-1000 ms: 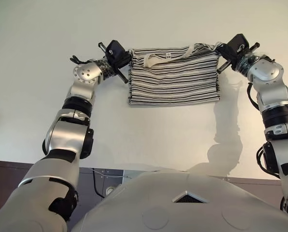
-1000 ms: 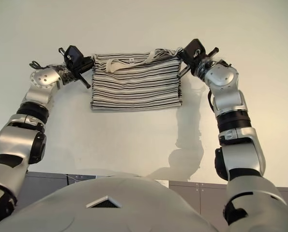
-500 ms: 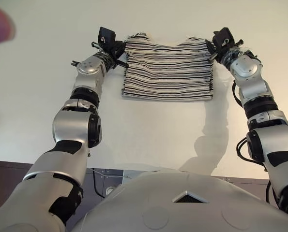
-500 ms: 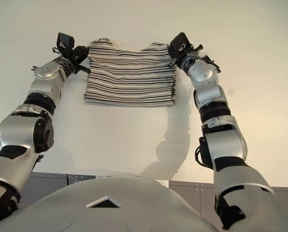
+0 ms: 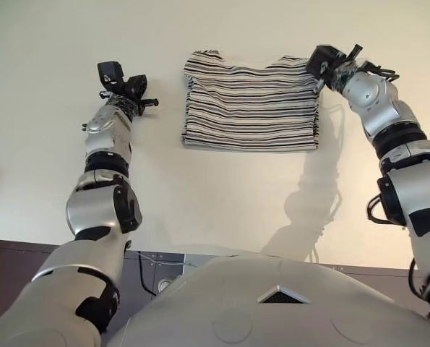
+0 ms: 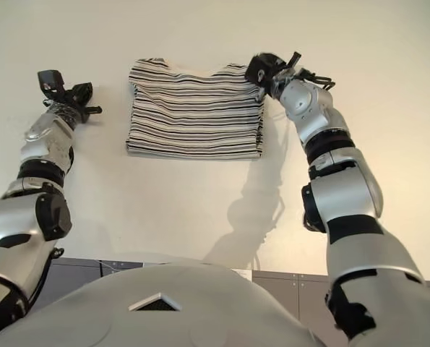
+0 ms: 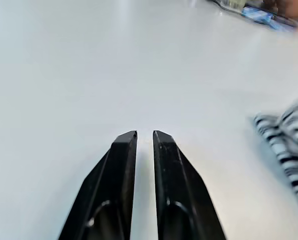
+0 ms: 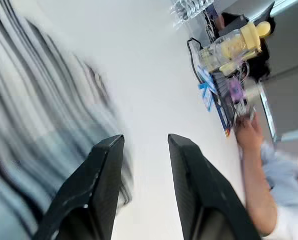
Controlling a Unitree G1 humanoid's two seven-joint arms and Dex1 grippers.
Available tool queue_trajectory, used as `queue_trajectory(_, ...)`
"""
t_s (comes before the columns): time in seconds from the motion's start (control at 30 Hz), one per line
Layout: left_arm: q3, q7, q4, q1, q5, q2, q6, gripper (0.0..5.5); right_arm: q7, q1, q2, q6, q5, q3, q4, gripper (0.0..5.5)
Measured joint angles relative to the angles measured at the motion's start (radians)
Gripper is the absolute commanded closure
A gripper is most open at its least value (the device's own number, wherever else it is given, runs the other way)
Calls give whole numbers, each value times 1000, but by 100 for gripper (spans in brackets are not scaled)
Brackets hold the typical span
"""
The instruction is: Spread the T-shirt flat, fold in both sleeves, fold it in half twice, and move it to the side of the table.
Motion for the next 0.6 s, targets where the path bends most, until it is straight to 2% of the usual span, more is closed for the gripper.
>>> queue_trajectory(0.13, 36, 99, -360, 202, -76, -108, 72, 494, 16, 15, -96, -108, -117, 115, 3, 391)
queue_trajectory(0.2, 37, 162, -554, 296, -90, -156, 122, 494, 87, 70, -190, -185, -109, 122, -92, 391)
queue_trajectory(0.3, 11, 210, -775, 433, -87, -214, 169, 494, 255, 304, -408, -241, 68, 84, -462, 391)
queue_trajectory(0.43, -21, 250, -993, 594, -87, -269, 214, 494, 384, 598, -620, -185, 291, 77, -937, 391)
queue_trajectory(0.53, -50, 281, -1221, 758, -86, -281, 296, 494, 451, 789, -690, -80, 343, 96, -1297, 391)
queue_trajectory(0.6, -71, 298, -1388, 851, -85, -265, 389, 494, 493, 885, -682, 22, 313, 140, -1510, 391)
